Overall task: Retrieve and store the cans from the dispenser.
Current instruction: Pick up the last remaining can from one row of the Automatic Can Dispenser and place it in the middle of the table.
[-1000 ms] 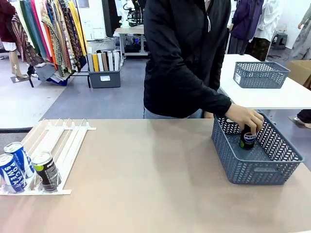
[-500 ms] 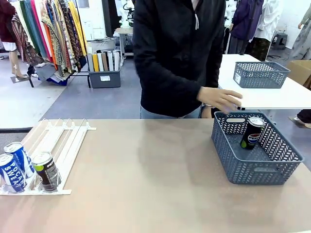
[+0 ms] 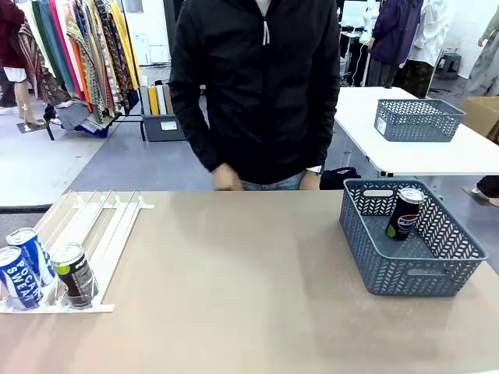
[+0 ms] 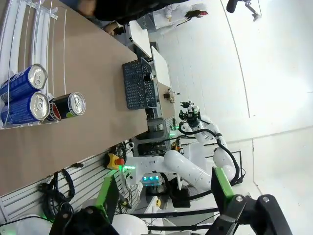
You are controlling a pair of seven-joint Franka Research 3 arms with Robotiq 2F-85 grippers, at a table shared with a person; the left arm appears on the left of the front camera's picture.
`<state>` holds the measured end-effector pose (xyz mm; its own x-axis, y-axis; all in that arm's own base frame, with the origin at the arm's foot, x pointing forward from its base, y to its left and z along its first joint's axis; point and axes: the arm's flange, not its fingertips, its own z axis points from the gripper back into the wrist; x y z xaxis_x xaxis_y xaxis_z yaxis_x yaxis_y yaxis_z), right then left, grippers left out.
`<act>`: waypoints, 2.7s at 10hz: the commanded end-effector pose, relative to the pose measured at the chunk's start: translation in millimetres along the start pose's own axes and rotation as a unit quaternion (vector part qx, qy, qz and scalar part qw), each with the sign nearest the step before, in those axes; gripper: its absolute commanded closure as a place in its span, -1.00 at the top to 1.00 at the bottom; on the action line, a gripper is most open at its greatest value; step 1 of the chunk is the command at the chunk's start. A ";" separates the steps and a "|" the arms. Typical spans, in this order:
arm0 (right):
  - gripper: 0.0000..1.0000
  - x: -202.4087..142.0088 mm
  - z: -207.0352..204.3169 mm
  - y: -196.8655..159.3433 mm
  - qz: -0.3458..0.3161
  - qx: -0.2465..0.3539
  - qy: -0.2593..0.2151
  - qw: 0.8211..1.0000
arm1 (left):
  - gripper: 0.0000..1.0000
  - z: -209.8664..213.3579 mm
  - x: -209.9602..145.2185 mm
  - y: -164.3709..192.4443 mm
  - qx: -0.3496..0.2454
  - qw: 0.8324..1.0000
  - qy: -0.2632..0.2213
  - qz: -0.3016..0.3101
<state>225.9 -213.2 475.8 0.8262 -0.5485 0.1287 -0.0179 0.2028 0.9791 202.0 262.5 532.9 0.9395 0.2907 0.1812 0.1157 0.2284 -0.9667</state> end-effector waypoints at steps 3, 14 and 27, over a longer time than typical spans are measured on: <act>1.00 1.1 0.4 2.2 0.012 0.011 -0.004 1.000 | 1.00 -100.7 18.5 -13.5 0.154 0.978 0.144 -0.001; 1.00 1.1 0.4 2.2 0.012 0.011 -0.004 1.000 | 1.00 -290.7 -10.0 -18.1 0.481 0.846 0.216 -0.080; 1.00 1.1 0.4 2.2 0.012 0.011 -0.004 1.000 | 1.00 -381.6 35.3 47.3 0.574 0.784 0.217 -0.089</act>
<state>225.8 -213.1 476.0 0.8265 -0.5479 0.1292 -0.0184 0.2031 0.9790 360.5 -71.3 424.5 0.9901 -0.1393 -0.0143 0.1374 0.9859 -0.0954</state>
